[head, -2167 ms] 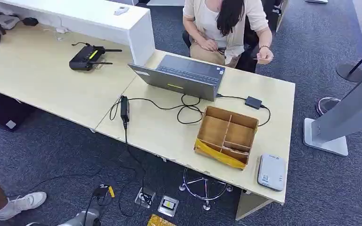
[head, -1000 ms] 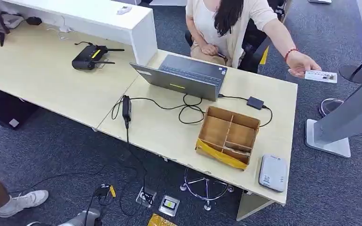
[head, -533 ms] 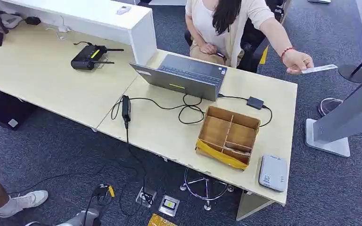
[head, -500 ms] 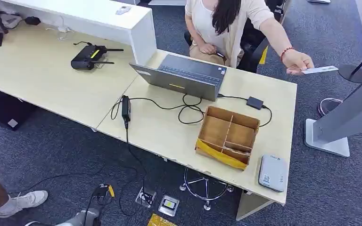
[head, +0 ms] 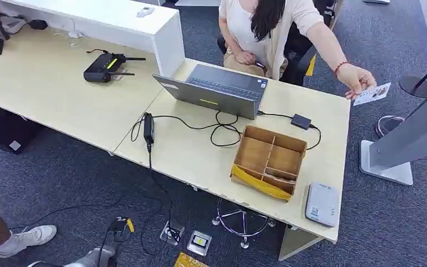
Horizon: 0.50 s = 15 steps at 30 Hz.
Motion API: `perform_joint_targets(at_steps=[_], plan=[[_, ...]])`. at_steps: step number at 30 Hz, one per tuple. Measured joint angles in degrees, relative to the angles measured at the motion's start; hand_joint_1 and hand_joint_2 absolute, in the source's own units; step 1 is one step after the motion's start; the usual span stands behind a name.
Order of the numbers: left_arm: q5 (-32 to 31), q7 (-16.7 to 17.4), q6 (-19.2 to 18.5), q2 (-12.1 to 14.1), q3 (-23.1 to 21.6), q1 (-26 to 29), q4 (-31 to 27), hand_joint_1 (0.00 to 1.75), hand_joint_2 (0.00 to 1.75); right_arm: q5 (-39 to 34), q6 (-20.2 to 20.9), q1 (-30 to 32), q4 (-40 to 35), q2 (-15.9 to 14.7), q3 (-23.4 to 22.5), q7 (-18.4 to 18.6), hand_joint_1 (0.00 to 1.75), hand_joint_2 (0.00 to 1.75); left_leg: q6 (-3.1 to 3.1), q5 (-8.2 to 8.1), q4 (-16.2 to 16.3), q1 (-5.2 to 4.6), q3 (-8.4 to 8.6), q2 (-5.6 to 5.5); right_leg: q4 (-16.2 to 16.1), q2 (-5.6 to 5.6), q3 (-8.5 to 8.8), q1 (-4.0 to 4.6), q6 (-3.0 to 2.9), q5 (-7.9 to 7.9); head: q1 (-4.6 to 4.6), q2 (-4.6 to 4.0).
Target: Pass the card to the sensor for recognition and then transmit it.
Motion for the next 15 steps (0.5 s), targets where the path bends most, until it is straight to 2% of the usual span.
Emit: perform_joint_targets(at_steps=[4, 15], plan=[[0.0, 0.09, 0.0, 0.04, -0.04, 0.0, 0.0, 0.0, 0.0, 0.18, -0.66, 0.9, 0.0, 0.35, 1.18, 0.0, 0.0, 1.75, 0.0, 0.0, 0.0, 0.0, 0.0, 0.0, 0.0, 0.0, 0.0, 0.0, 0.0, 0.0, -0.02, 0.0], [-0.26, 0.42, 0.0, 0.07, -0.09, -0.01, 0.0, 0.0, 0.0, 0.59, -5.94, 3.59, 0.0, 2.53, 3.91, -0.04, 0.0, 1.75, 0.0, 0.0, 0.0, 0.01, 0.01, 0.0, 0.01, 0.02, 0.0, 0.01, 0.0, 0.0, -0.02, 0.0]])
